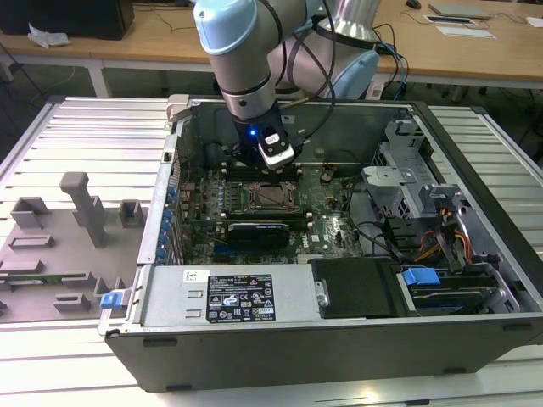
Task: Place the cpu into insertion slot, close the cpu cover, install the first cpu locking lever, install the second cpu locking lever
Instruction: 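Install the first cpu locking lever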
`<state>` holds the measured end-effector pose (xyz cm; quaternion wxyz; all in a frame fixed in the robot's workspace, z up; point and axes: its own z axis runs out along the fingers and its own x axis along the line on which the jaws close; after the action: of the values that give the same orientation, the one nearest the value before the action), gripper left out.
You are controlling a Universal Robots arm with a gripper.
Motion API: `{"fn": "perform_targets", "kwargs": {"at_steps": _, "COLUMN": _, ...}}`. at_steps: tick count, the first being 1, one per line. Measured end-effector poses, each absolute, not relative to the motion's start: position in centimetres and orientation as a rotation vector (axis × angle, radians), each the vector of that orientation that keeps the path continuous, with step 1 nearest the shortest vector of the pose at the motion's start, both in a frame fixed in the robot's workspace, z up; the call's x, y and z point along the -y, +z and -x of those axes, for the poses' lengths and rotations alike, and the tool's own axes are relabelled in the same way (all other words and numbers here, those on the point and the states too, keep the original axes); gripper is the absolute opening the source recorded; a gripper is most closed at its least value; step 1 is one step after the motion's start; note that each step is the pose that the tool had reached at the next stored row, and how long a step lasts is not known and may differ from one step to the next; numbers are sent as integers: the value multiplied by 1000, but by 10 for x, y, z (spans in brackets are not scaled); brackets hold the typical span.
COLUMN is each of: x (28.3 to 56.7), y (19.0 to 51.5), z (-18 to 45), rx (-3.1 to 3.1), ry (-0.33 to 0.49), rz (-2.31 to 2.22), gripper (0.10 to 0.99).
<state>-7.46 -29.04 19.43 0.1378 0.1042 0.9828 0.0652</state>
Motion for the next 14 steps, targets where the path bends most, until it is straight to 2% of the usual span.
{"fn": "perform_targets", "kwargs": {"at_steps": 14, "x": 290, "y": 208, "z": 71, "rx": -2845, "ry": 185, "rz": -294, "gripper": 106}}
